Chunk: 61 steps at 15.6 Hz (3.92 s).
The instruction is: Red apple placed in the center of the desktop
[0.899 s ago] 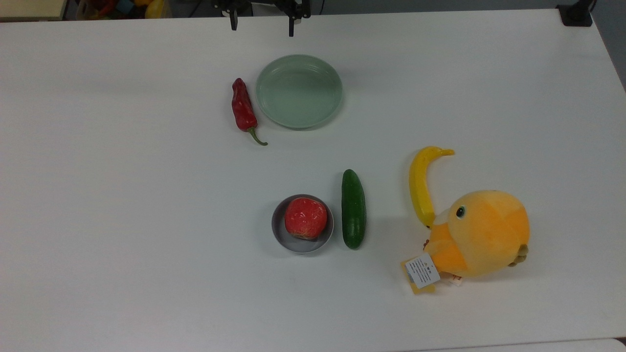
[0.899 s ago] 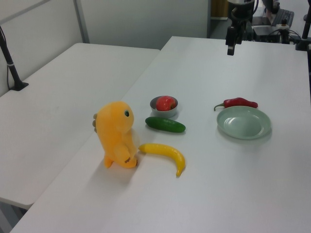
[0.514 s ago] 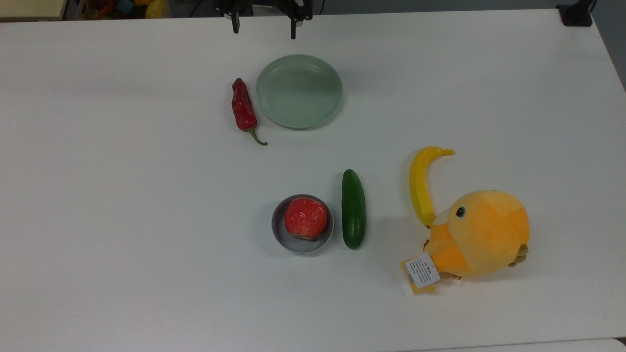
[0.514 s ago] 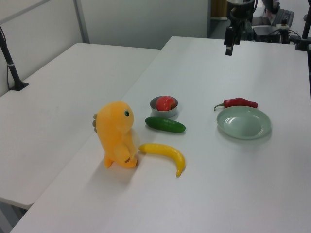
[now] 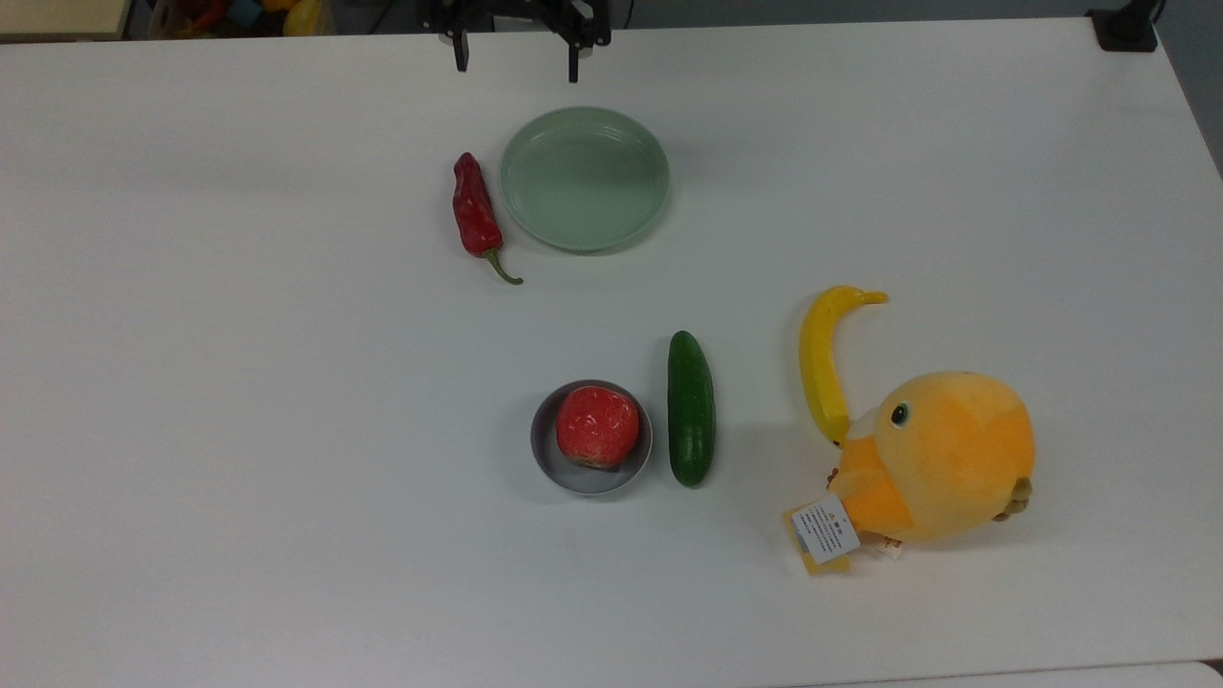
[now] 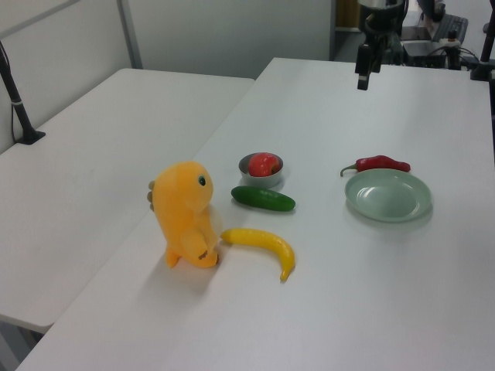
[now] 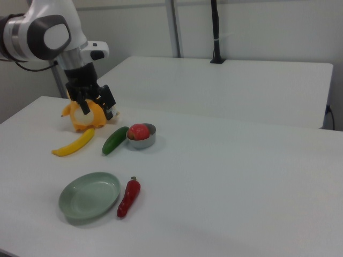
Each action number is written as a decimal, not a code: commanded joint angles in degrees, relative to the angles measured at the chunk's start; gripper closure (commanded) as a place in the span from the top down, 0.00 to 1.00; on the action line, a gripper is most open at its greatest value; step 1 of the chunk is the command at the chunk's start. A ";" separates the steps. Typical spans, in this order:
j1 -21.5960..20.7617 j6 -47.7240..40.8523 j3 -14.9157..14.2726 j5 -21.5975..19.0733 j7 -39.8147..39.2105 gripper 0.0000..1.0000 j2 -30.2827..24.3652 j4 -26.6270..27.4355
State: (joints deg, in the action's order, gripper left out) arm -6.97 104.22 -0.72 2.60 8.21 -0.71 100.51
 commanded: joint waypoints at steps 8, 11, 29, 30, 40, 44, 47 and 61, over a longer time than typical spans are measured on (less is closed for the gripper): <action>-0.94 16.10 -0.16 -1.01 -1.27 1.00 16.51 -9.62; -1.29 16.18 0.28 -1.01 -0.83 1.00 22.05 -14.19; -2.26 34.03 2.83 5.49 4.01 1.00 36.57 -19.65; -2.26 34.03 3.18 6.01 4.01 1.00 36.66 -19.74; -1.91 35.61 3.44 8.04 3.92 1.00 37.62 -19.65; -1.82 35.61 3.44 8.74 3.92 1.00 38.15 -19.65; -1.73 35.70 3.44 8.92 3.57 1.00 38.94 -19.74; -1.38 35.70 3.44 10.15 2.86 0.44 39.82 -20.00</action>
State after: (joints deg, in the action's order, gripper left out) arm -8.51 138.61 2.60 11.70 11.34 38.43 81.00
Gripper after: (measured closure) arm 0.229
